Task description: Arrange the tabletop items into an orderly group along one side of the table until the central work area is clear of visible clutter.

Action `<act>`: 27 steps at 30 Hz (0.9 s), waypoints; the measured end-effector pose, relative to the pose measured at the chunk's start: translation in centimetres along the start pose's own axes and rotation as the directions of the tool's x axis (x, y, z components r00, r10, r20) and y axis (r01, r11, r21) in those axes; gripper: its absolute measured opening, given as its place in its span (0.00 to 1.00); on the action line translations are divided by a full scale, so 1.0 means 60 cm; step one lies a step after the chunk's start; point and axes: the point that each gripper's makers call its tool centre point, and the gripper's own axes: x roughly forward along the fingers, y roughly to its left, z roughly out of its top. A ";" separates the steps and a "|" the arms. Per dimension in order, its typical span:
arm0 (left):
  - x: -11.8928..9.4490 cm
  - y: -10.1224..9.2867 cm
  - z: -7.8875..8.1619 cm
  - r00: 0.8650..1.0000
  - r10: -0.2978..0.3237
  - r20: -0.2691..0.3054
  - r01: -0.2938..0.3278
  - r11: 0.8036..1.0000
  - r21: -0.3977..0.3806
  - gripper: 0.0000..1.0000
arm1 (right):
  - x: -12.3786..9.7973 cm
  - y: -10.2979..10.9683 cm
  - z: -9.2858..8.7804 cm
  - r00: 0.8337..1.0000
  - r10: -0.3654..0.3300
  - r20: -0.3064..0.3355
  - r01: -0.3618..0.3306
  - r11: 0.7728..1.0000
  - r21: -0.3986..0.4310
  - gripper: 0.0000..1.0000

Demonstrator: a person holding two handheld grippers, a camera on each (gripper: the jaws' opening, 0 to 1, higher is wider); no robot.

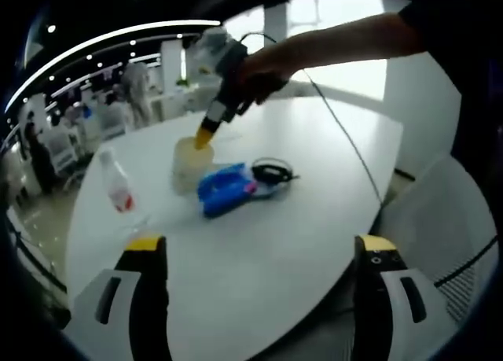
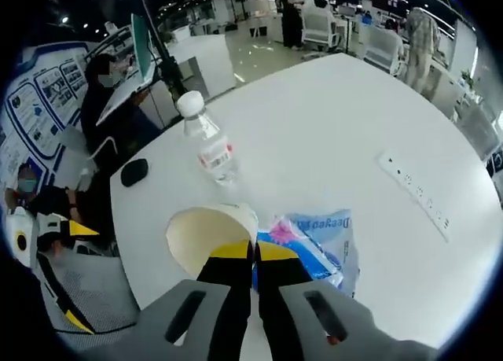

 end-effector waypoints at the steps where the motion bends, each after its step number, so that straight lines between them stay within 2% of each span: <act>1: 0.000 -0.001 0.000 1.000 -0.004 0.003 0.004 1.000 -0.005 0.95 | 0.003 0.004 -0.001 1.000 0.013 -0.007 -0.013 1.000 0.004 0.00; 6: 0.002 -0.004 -0.003 1.000 -0.014 -0.005 0.014 1.000 -0.007 0.95 | 0.021 0.006 -0.001 0.999 0.013 -0.029 -0.013 1.000 0.013 0.00; 17: 0.003 0.001 -0.007 1.000 0.000 -0.022 0.000 1.000 -0.001 0.95 | 0.052 -0.001 0.022 0.998 0.030 -0.047 -0.027 0.998 0.062 0.00; 27: 0.006 -0.004 -0.010 0.999 -0.004 -0.039 0.004 1.000 0.017 0.95 | 0.078 -0.011 0.028 0.995 0.004 -0.096 -0.002 1.000 0.026 0.00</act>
